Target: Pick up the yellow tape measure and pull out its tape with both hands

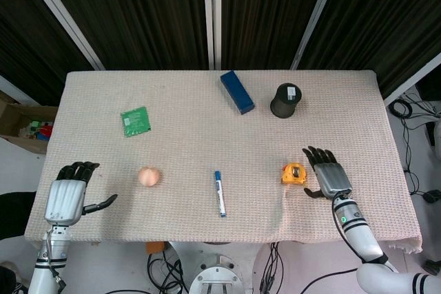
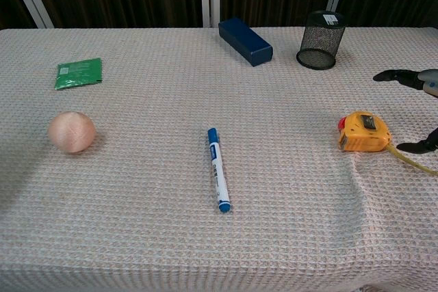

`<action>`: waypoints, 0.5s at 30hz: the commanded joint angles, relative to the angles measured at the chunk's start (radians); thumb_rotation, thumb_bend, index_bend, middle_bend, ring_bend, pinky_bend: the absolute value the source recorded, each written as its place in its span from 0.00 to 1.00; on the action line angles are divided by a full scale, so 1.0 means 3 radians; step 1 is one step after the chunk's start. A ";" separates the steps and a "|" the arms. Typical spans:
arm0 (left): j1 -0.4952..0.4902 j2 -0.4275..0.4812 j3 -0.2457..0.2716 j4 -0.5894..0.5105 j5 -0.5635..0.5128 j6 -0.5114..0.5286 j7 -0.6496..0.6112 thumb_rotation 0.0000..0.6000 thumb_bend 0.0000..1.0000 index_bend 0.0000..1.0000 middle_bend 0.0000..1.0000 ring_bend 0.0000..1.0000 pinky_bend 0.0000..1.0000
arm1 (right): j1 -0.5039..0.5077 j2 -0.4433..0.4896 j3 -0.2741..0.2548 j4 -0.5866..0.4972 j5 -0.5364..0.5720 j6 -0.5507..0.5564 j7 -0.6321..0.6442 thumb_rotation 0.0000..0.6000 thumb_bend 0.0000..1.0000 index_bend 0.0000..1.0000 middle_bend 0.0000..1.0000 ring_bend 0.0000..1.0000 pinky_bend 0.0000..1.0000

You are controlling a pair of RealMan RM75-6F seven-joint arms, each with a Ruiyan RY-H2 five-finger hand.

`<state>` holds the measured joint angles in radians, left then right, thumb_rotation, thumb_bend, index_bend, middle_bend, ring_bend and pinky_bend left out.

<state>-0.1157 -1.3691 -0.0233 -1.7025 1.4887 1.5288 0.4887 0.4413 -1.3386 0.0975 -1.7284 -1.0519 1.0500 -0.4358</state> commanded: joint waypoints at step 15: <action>0.0011 0.0019 -0.0002 0.0028 0.0001 -0.0049 -0.0085 0.05 0.00 0.25 0.25 0.20 0.26 | 0.0272 -0.0436 0.0060 0.0209 0.0415 0.0047 -0.0513 1.00 0.18 0.15 0.24 0.15 0.17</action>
<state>-0.1122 -1.3635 -0.0236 -1.6945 1.4894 1.5144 0.4635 0.5154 -1.4606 0.1121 -1.6692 -0.9374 1.0607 -0.5813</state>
